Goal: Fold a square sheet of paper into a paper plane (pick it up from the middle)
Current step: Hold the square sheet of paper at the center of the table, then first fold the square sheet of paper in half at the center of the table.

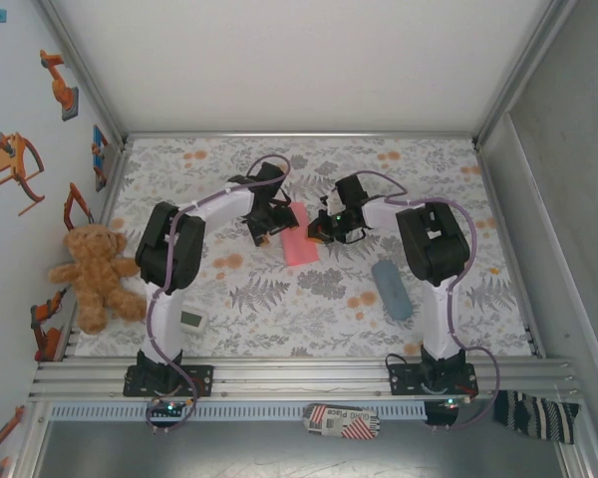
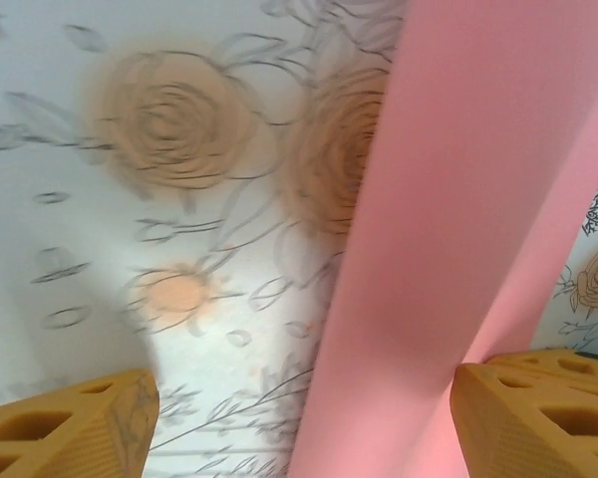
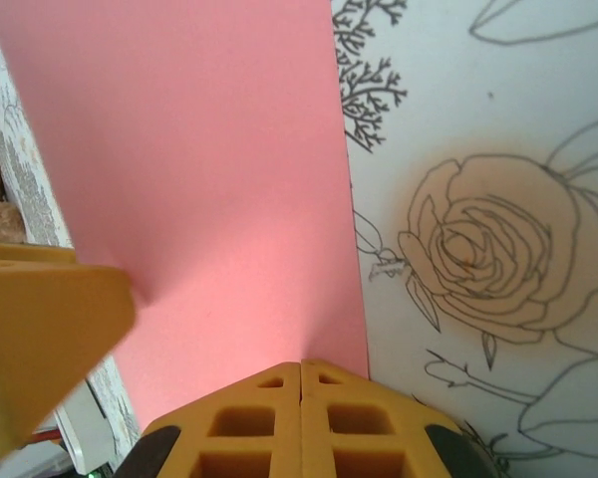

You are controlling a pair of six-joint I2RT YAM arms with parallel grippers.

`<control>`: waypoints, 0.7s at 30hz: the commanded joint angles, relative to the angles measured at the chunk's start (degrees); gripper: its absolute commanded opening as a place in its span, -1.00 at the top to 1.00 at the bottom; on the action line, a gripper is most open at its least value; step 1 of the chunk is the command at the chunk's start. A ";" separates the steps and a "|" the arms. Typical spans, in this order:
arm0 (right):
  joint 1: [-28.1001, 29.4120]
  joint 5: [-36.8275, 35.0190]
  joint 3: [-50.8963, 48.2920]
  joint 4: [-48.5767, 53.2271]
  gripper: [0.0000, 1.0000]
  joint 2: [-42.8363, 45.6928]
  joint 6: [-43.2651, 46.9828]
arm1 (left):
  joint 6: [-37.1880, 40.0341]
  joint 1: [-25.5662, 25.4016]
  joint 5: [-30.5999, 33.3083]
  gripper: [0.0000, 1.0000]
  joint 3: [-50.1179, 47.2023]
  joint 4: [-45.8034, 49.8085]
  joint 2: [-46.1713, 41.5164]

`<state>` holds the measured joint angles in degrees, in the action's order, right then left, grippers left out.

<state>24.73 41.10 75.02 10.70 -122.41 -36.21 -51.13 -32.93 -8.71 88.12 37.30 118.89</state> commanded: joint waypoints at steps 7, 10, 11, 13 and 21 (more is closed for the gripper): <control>1.64 -9.34 -7.43 2.93 1.00 -0.79 -10.80 | 4.31 1.66 0.56 -0.49 -11.16 -15.01 -18.17; 1.55 -9.60 -7.11 2.75 1.00 -0.91 -11.38 | 4.68 1.46 -5.55 -0.40 -12.62 -20.61 -17.97; 1.51 -9.64 -7.00 2.82 1.00 -1.08 -11.54 | 4.56 1.14 -7.58 -0.35 -12.37 -21.64 -17.10; 1.50 -9.55 -6.81 2.82 1.00 -1.38 -11.69 | 4.29 0.31 -10.98 -0.26 -11.45 -22.98 -14.98; 1.11 -10.01 -6.82 3.35 1.00 -1.37 -11.82 | 4.21 -1.26 -15.17 0.18 -6.87 -19.15 -6.53</control>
<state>25.50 38.87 70.98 5.67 -120.29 -46.78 -47.55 -34.39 -20.86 78.94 16.32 111.15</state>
